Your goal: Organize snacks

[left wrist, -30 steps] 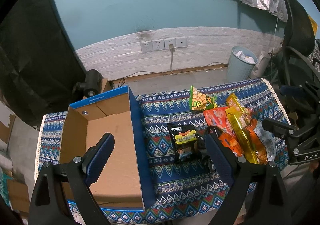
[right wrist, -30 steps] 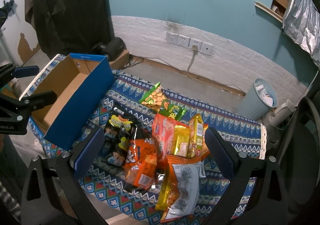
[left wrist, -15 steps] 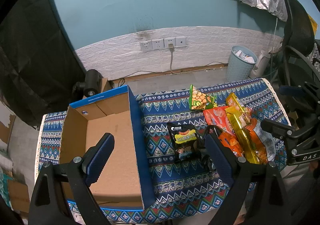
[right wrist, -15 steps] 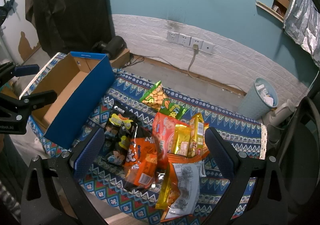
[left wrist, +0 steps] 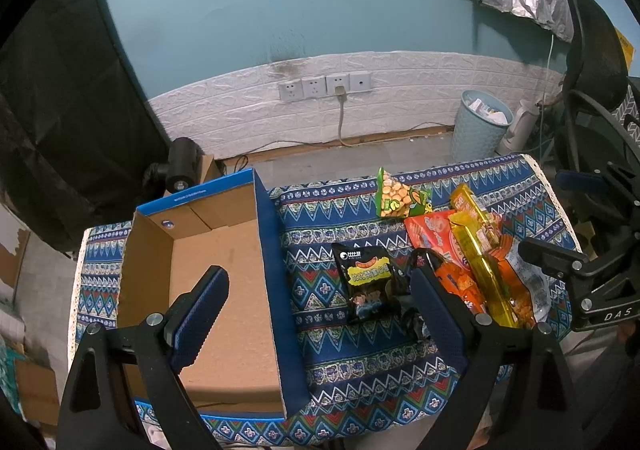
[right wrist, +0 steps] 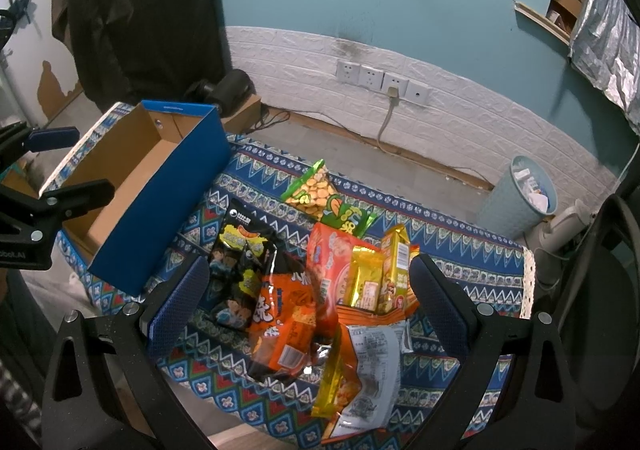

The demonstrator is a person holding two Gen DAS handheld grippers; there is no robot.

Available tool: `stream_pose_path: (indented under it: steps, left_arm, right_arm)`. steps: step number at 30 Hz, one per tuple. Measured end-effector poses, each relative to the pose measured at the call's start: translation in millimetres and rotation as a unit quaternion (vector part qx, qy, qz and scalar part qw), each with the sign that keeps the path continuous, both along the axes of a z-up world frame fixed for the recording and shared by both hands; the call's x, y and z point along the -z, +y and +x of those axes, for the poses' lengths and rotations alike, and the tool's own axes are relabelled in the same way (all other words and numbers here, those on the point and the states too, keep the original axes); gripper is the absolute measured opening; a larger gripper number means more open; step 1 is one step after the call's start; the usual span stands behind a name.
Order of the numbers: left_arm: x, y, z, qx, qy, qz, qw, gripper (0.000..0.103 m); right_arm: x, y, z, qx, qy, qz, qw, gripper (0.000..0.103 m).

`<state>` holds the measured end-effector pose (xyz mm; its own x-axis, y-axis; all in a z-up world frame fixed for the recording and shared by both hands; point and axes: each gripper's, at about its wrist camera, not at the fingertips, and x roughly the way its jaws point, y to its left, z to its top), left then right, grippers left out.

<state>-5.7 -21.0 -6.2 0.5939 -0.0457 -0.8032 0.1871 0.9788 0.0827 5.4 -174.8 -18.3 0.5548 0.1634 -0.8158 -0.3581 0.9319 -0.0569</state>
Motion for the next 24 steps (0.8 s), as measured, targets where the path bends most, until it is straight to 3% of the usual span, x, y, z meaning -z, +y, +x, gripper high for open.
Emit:
stream_pose_path:
  steps: [24]
  left_arm:
    - [2.3,-1.0,0.2,0.004,0.005,0.0,1.0,0.094]
  right_arm:
    - [3.3,-1.5,-2.5,-0.002,0.004,-0.002,1.0,0.099]
